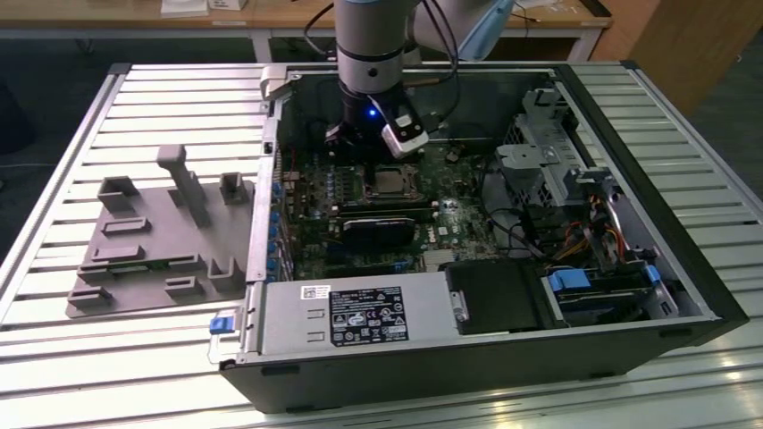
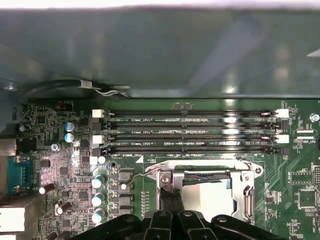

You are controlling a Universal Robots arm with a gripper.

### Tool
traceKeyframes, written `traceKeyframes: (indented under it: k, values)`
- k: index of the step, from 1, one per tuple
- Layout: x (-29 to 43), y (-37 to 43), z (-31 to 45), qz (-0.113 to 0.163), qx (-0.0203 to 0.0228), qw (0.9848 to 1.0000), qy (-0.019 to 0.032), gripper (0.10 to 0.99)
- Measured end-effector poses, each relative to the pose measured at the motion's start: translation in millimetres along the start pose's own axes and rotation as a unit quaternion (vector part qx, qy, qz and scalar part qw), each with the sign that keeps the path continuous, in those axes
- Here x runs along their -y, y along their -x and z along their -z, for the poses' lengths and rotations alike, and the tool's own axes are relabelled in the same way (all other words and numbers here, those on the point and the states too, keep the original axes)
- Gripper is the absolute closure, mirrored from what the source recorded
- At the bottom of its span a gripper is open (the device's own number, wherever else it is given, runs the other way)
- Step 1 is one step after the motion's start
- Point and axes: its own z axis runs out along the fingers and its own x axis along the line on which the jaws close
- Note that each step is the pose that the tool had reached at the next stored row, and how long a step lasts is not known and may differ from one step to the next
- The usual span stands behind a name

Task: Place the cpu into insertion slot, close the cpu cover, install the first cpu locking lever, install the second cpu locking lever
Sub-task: 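Close the cpu cover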

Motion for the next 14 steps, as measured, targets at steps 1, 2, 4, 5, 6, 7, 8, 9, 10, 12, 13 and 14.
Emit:
traceKeyframes:
  k: [1,2,4,5,6,7,8,9,10,12,13,14]
  values:
    - [1.0,0.3,0.1,0.0,0.0,1.0,0.0001,0.984]
    - [2.4,0.5,0.1,0.0,0.0,1.0,0.0002,0.984]
    - [4.6,0.8,0.1,0.0,0.0,1.0,0.0005,0.984]
    - [5.3,0.8,-0.2,0.0,-0.0001,1.0,0.0014,0.984]
    - [5.7,0.8,-0.6,0.0,-0.0002,1.0,0.0036,0.984]
    - [6.0,0.8,-1.0,0.0,-0.0003,1.0,0.0077,0.984]
    - [6.2,0.8,-1.1,0.0,-0.0004,0.9999,0.0133,0.984]
    - [6.6,0.8,-1.3,-0.001,-0.0006,0.9998,0.0179,0.984]
    - [7.1,0.8,-1.5,-0.001,-0.0006,0.9998,0.0203,0.984]
    - [8.4,1.0,-2.0,-0.001,-0.0007,0.9997,0.0243,0.984]
    - [8.9,1.1,-2.3,-0.001,-0.0008,0.9996,0.0274,0.984]
    - [9.4,1.2,-2.5,-0.001,-0.001,0.9995,0.0323,0.984]
